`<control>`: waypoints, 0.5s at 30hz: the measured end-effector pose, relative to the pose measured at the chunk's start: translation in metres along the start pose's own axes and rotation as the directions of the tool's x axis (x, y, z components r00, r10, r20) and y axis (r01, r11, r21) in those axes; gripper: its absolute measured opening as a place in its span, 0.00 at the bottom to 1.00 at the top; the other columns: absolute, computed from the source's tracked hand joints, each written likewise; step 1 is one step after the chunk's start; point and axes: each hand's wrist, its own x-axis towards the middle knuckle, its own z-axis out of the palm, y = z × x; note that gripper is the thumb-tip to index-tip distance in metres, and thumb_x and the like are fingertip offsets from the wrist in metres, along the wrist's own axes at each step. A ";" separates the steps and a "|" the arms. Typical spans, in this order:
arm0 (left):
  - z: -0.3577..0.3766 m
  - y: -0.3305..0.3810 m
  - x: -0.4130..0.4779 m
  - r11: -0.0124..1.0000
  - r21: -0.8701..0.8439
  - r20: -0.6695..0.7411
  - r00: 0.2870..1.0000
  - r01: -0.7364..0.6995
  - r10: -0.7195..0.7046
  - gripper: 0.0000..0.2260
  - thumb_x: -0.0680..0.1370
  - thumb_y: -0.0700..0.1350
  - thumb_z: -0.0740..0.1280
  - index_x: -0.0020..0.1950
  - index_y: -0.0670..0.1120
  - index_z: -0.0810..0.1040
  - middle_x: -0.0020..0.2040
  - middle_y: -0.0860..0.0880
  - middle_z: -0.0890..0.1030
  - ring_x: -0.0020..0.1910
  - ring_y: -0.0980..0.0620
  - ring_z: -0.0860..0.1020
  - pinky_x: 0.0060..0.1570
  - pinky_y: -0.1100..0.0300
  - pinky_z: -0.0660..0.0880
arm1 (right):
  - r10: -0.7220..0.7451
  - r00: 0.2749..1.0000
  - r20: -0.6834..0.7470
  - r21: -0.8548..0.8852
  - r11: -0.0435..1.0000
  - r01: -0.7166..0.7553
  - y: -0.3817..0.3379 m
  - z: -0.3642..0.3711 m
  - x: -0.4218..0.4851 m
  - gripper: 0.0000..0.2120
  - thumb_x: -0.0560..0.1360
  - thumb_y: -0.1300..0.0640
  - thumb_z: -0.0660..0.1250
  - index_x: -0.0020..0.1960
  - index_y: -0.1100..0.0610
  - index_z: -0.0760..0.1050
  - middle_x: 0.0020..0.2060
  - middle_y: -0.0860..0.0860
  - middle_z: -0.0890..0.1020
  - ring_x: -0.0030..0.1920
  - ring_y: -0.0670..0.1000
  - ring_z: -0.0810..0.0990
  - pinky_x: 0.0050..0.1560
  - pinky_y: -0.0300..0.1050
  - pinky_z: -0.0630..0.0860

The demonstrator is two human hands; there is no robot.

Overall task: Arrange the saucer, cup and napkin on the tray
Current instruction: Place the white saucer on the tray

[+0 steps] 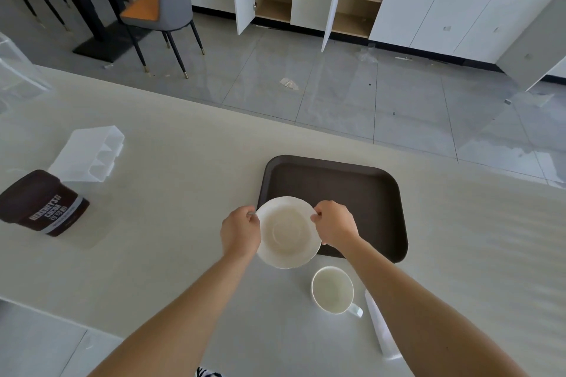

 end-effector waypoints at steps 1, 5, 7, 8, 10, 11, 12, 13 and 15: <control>0.002 0.005 0.000 1.000 0.010 0.007 1.000 0.000 0.000 0.11 0.71 0.34 0.58 0.32 0.46 0.63 0.31 0.40 0.68 0.35 0.39 0.64 0.31 0.52 0.59 | 0.014 1.000 -0.001 0.012 1.000 -0.014 0.003 0.000 0.003 0.09 0.79 0.58 0.61 0.47 0.60 0.78 0.33 0.55 0.82 0.38 0.57 0.84 0.40 0.47 0.79; 0.009 0.017 0.008 1.000 0.006 0.040 0.999 0.001 -0.001 0.12 0.72 0.34 0.57 0.48 0.37 0.79 0.47 0.38 0.82 0.49 0.34 0.75 0.45 0.48 0.74 | 0.065 0.998 -0.001 0.076 0.995 -0.065 0.010 0.001 0.012 0.10 0.80 0.58 0.61 0.44 0.58 0.78 0.33 0.54 0.84 0.32 0.53 0.85 0.32 0.40 0.74; 0.012 0.020 0.010 1.000 0.004 0.053 0.999 -0.005 0.004 0.14 0.74 0.36 0.57 0.52 0.42 0.80 0.55 0.44 0.83 0.52 0.41 0.77 0.47 0.55 0.71 | 0.087 0.996 -0.001 0.102 0.991 -0.087 0.011 0.002 0.016 0.09 0.80 0.58 0.61 0.45 0.59 0.78 0.34 0.54 0.85 0.31 0.53 0.85 0.31 0.39 0.73; 0.013 0.021 0.011 1.000 0.009 0.061 0.998 -0.008 0.007 0.15 0.74 0.36 0.57 0.55 0.42 0.80 0.60 0.44 0.82 0.55 0.41 0.77 0.48 0.56 0.71 | 0.097 0.995 -0.001 0.114 0.989 -0.096 0.012 0.003 0.019 0.09 0.80 0.58 0.61 0.45 0.59 0.78 0.34 0.55 0.85 0.31 0.52 0.85 0.32 0.39 0.73; 0.016 0.024 0.011 1.000 0.008 0.071 0.997 -0.026 0.025 0.17 0.74 0.36 0.57 0.58 0.40 0.79 0.63 0.41 0.80 0.60 0.39 0.77 0.51 0.51 0.74 | 0.112 0.994 0.000 0.132 0.985 -0.111 0.013 0.005 0.022 0.09 0.80 0.58 0.61 0.46 0.59 0.78 0.34 0.55 0.85 0.30 0.52 0.85 0.32 0.40 0.74; 0.017 0.025 0.011 0.999 0.003 0.076 0.996 -0.042 0.041 0.14 0.74 0.36 0.57 0.54 0.40 0.79 0.61 0.39 0.80 0.58 0.38 0.77 0.47 0.49 0.74 | 0.118 0.993 0.003 0.140 0.983 -0.118 0.014 0.006 0.023 0.09 0.80 0.57 0.61 0.46 0.59 0.78 0.33 0.54 0.85 0.30 0.52 0.85 0.32 0.40 0.73; 0.018 0.026 0.011 0.999 0.001 0.083 0.995 -0.053 0.053 0.12 0.73 0.36 0.57 0.51 0.41 0.78 0.58 0.38 0.81 0.55 0.38 0.77 0.42 0.51 0.72 | 0.123 0.992 0.006 0.145 0.982 -0.122 0.015 0.007 0.024 0.09 0.80 0.57 0.61 0.46 0.59 0.78 0.33 0.54 0.85 0.30 0.51 0.85 0.31 0.40 0.73; 0.019 0.026 0.010 0.998 0.001 0.093 0.994 -0.056 0.055 0.13 0.73 0.36 0.58 0.53 0.41 0.78 0.58 0.40 0.81 0.54 0.39 0.77 0.43 0.54 0.70 | 0.127 0.992 0.008 0.147 0.981 -0.126 0.016 0.008 0.025 0.09 0.80 0.57 0.61 0.46 0.58 0.78 0.33 0.53 0.84 0.30 0.51 0.85 0.31 0.40 0.73; 0.021 0.026 0.010 0.999 -0.006 0.108 0.993 -0.040 0.040 0.17 0.74 0.37 0.58 0.61 0.40 0.77 0.61 0.42 0.80 0.59 0.41 0.76 0.49 0.58 0.67 | 0.138 0.990 0.009 0.153 0.979 -0.138 0.018 0.010 0.027 0.09 0.80 0.58 0.61 0.46 0.57 0.78 0.32 0.52 0.83 0.29 0.50 0.85 0.30 0.40 0.71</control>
